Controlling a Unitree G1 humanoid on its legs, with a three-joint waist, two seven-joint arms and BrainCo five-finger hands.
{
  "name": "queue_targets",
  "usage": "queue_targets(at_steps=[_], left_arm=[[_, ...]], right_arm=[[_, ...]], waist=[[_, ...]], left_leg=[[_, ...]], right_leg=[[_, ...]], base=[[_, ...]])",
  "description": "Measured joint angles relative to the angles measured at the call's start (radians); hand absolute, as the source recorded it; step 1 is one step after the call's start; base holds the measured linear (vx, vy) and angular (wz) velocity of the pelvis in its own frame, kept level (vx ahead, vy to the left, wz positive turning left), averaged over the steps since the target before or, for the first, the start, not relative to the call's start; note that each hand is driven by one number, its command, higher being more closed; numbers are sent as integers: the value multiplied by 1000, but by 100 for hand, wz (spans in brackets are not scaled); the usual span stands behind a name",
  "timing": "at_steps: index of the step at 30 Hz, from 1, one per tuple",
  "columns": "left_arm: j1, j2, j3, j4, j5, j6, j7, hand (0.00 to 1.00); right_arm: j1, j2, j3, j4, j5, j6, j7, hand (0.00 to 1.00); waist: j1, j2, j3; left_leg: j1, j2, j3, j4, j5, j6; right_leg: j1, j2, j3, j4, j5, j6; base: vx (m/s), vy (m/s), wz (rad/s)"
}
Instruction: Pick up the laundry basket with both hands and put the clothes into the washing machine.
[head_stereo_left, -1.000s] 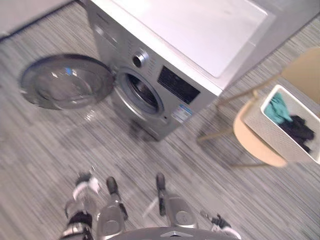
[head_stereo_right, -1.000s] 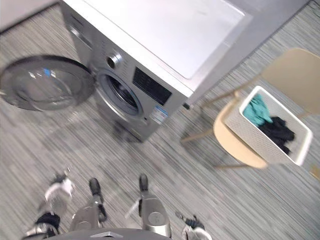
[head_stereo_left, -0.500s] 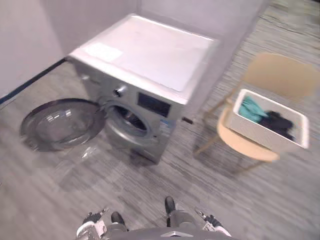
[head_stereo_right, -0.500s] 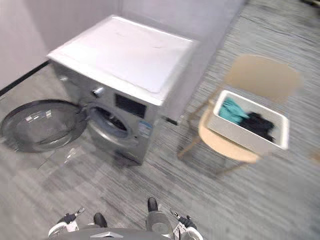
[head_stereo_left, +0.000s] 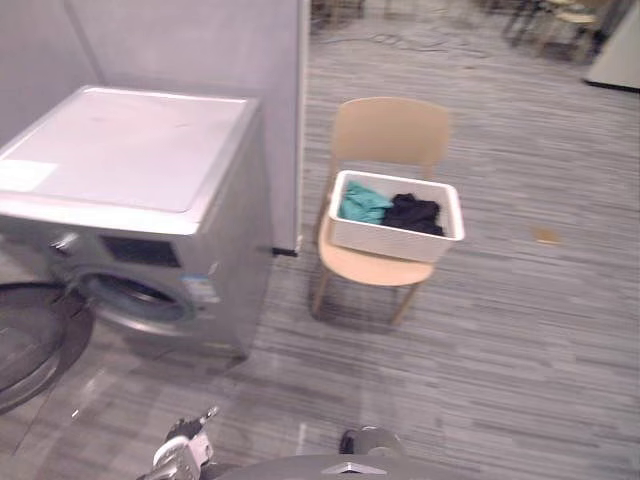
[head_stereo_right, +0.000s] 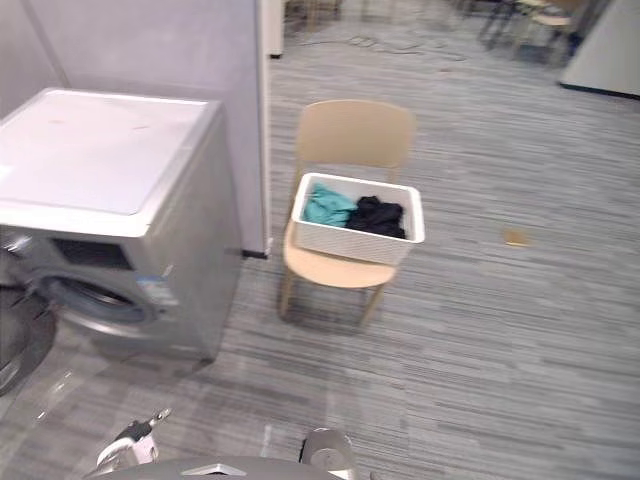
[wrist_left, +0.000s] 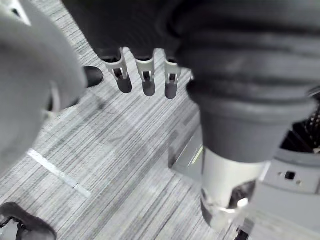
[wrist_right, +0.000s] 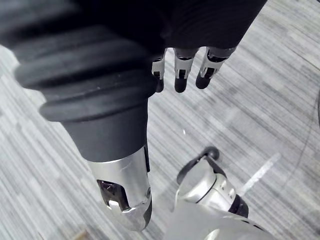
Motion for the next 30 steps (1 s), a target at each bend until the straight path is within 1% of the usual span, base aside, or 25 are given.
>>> queue_targets(at_steps=[1, 2, 3, 4, 5, 6, 7, 8, 9, 10, 11, 12, 13, 14, 15, 16, 18, 20, 21, 22, 24, 25, 27, 28, 30], left_arm=[[1, -14, -2, -32, -23, -8, -6, 0], [-2, -24, -3, -35, -36, -7, -9, 0], [5, -45, -15, -41, -51, -7, -14, 0], [10, -53, -14, -42, -56, -6, -18, 0], [19, -63, -14, -41, -56, -6, -26, 0], [18, -71, -8, -44, -56, -6, -28, 0], [42, -92, 7, -49, -56, -8, -28, 0], [49, -61, 40, -94, -77, -16, -30, 0], [40, -54, 46, -79, -74, -17, -26, 0], [40, -54, 47, -81, -77, -13, -31, 0], [40, -57, 51, -79, -75, -16, -30, 0], [41, -65, 54, -67, -75, -17, -27, 0], [50, -65, 65, -49, -74, -16, -26, 0], [73, -66, 76, -36, -74, -10, -24, 0], [81, -64, 75, -33, -74, -9, -21, 0], [83, -54, 66, -18, -74, -9, -19, 0], [82, -27, 28, -8, -71, -5, -19, 0], [66, -27, 13, -18, -57, -5, -18, 0], [44, -28, -11, -20, -55, -4, -19, 0], [33, -31, -16, -20, -55, -2, -19, 0], [-10, -48, -43, -21, -35, 3, -20, 0], [-21, -50, -43, -21, -33, 2, -20, 0], [-56, -60, -40, -21, -25, 2, -21, 0], [-71, -78, -39, -21, -15, 0, -25, 0], [-78, -87, -38, -21, -14, 0, -28, 0]], right_arm=[[3, -6, 32, -29, -1, -8, -12, 0], [1, -19, 47, -36, -1, -9, -12, 0], [-19, -53, 83, -48, -1, -16, -9, 0], [-34, -59, 102, -55, -1, -18, -9, 0], [-48, -59, 138, -78, -5, -20, -8, 0], [-50, -57, 161, -93, -13, -20, -7, 0], [-57, -60, 200, -131, -22, -19, -5, 0], [-68, -1, 242, -160, -26, -18, -3, 0], [-85, 3, 245, -163, -35, -17, 6, 0], [-106, 9, 254, -166, -59, -18, 9, 0], [-116, 7, 257, -165, -62, -20, 10, 0], [-131, -2, 257, -161, -63, -21, 12, 0], [-140, -7, 263, -162, -63, -23, 15, 0], [-138, -7, 272, -157, -63, -25, 19, 0], [-133, -3, 271, -153, -62, -26, 26, 0], [-118, 4, 263, -134, -62, -29, 31, 0], [-98, 29, 192, -83, -61, -26, 35, 0], [-58, 34, 163, -88, -56, -28, 37, 0], [-51, 21, 154, -89, -62, -26, 36, 0], [-48, 18, 149, -90, -62, -27, 36, 0], [-21, 21, 138, -93, -62, -26, 35, 0], [-13, 27, 136, -96, -62, -24, 35, 0], [6, 45, 109, -96, -62, -18, 35, 0], [20, 62, 84, -95, -61, -16, 32, 0], [30, 66, 80, -95, -61, -16, 32, 0]], waist=[[15, 8, 15], [15, 16, 19], [18, 40, 32], [23, 48, 37], [40, 54, 39], [52, 56, 38], [94, 89, 29], [143, 12, 45], [136, 14, 57], [122, 5, 50], [123, 4, 42], [131, 17, 34], [136, 23, 30], [141, 16, 4], [138, 8, -10], [131, -1, -35], [123, -28, -45], [114, -35, -40], [106, -32, -27], [103, -30, -19], [97, -17, -5], [96, -14, -3], [84, -14, -1], [79, -15, 0], [72, -19, -2]], left_leg=[[-70, -68, -133, 172, -163, -102], [-99, -122, -174, 220, -226, -127], [-137, -267, -208, 235, -334, -117], [-153, -312, -196, 222, -375, -120], [-185, -387, -168, 154, -428, -123], [-199, -415, -157, 85, -439, -125], [-214, -435, -148, -121, -476, -172], [-209, -486, -157, -69, -450, -139], [-221, -464, -180, -15, -467, -129], [-282, -483, -212, 23, -480, -136], [-303, -488, -211, 4, -471, -131], [-311, -493, -227, -78, -427, -107], [-295, -505, -227, -105, -360, -66], [-265, -536, -191, -110, -381, -34], [-262, -550, -174, -114, -398, -32], [-242, -579, -165, -118, -427, -25], [-160, -641, -168, -160, -444, -4], [-94, -661, -183, -182, -457, 7], [-46, -662, -209, -197, -460, 7], [-17, -660, -221, -213, -460, 7], [88, -636, -244, -293, -452, -7], [105, -628, -252, -306, -452, -9], [140, -596, -286, -327, -458, -37], [174, -565, -318, -353, -460, -69], [195, -548, -323, -364, -472, -106]], right_leg=[[6, 6, 43, -9, 4, -19], [7, 10, 64, -23, 9, -28], [18, 31, 125, -69, 19, -44], [25, 38, 138, -97, 24, -51], [44, 46, 150, -166, 33, -66], [55, 56, 161, -210, 36, -68], [23, 118, 163, -125, 20, -33], [27, 61, 205, -6, -73, -36], [44, 72, 192, -5, -81, -33], [61, 69, 222, -49, -77, -44], [65, 68, 232, -71, -76, -45], [72, 68, 267, -95, -77, -44], [75, 61, 300, -79, -86, -28], [71, 28, 342, -31, -121, 12], [63, 16, 350, 10, -134, 32], [35, 1, 370, 161, -147, 70], [15, -10, 373, 412, -82, 204], [-36, -14, 337, 638, 7, 269], [-74, -17, 288, 750, 11, 251], [-94, -20, 264, 784, 6, 239], [-177, -66, 162, 756, -45, 126], [-193, -78, 144, 711, -53, 111], [-223, -103, 123, 509, -58, 101], [-197, -121, 121, 233, -18, 92], [-177, -130, 122, 87, 47, 88]], base=[[16, -161, -93], [23, -3, -114], [19, 28, -102], [62, 63, -131], [76, 45, -98], [138, 7, -144], [137, 24, -173], [212, -16, -141], [147, 33, -65], [128, 6, 3], [103, 104, -40], [190, 175, -74], [321, 268, -98], [304, 235, -69], [350, 213, -42], [417, 172, -6], [424, 136, 10], [365, 39, 27], [441, -30, 28], [400, -79, 22], [316, -102, 18], [250, -142, 29], [250, -236, 54], [260, -301, 66], [264, -306, 59]])
